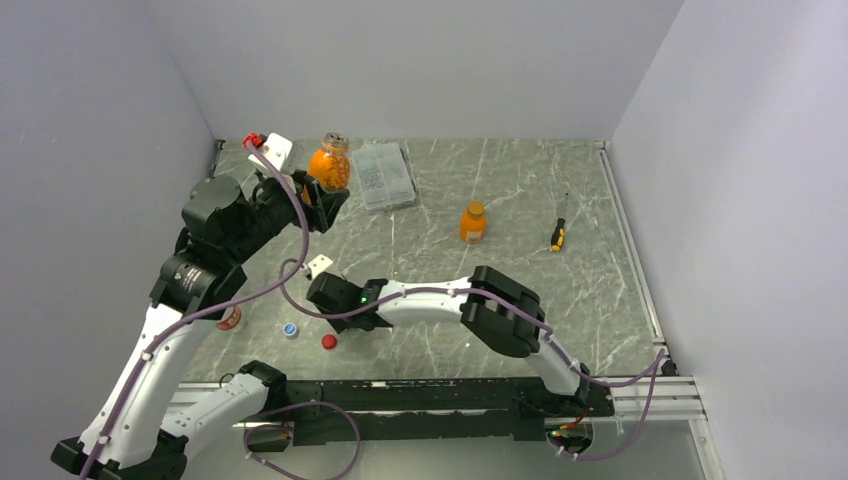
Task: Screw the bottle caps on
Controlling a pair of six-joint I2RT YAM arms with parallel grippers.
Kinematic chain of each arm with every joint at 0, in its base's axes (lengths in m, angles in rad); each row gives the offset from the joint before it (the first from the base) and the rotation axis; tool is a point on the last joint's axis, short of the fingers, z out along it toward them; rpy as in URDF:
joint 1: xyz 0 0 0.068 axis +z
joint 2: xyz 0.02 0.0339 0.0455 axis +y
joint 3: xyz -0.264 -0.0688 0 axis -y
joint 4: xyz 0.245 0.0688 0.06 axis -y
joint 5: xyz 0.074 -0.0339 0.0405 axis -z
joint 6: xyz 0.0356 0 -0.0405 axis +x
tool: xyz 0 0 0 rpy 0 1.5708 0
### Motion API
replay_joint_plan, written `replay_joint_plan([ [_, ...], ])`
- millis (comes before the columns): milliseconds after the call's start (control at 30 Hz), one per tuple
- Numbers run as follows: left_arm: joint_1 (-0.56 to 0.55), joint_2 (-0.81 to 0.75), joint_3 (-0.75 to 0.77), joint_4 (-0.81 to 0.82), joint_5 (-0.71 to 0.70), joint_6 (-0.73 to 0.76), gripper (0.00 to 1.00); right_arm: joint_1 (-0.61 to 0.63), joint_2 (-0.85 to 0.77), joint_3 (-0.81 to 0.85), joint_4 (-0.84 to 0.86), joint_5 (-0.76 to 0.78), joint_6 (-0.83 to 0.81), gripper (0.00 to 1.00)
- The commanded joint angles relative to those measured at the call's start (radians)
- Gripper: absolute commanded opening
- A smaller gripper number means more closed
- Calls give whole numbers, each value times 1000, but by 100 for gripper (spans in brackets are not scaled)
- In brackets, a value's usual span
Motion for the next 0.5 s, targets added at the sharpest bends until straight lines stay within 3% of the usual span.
replay_joint_plan([
  [0,1,15,-18,41,25,8,47,-39,-150,-137,37,-14,37,28],
  [233,1,58,-40,73,116,16,48,-124,-469,-456,88,-62,124,25],
  [467,1,59,-117,117,292,107,48,-298,-854,-650,56,-165,179,24],
])
